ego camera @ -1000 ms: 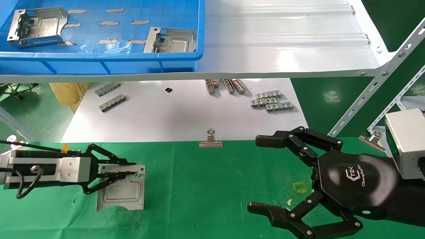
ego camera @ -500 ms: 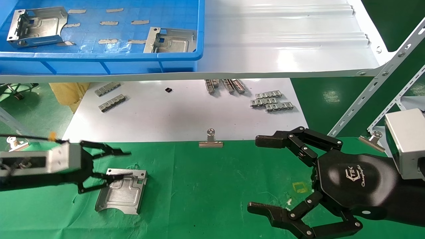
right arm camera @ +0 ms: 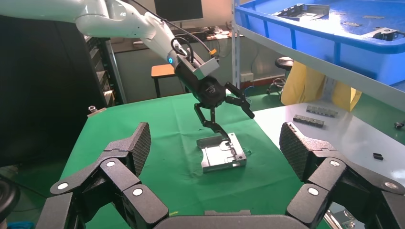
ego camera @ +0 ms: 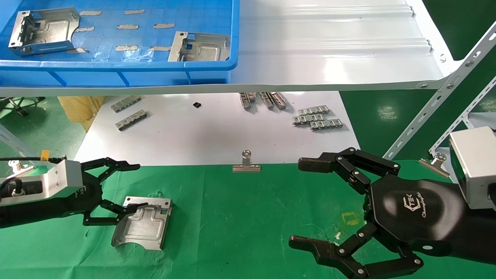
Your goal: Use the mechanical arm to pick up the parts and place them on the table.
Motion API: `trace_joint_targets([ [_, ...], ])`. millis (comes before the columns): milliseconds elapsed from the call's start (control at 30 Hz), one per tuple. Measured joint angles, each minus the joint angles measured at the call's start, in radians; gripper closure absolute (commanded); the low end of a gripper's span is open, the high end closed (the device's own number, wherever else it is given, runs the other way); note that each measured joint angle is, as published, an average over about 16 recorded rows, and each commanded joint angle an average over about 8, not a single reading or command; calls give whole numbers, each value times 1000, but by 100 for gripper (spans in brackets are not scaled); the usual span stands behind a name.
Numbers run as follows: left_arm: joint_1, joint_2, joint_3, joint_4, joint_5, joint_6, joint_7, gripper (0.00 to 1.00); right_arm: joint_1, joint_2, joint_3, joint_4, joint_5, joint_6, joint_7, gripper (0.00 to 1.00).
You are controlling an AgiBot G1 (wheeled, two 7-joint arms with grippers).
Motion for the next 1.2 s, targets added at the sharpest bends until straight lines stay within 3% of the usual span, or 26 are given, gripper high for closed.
trace_joint_targets([
  [1200, 285, -124, -300, -707, -126, -55, -541, 0, 0, 0, 0, 0, 0, 0, 0, 0],
])
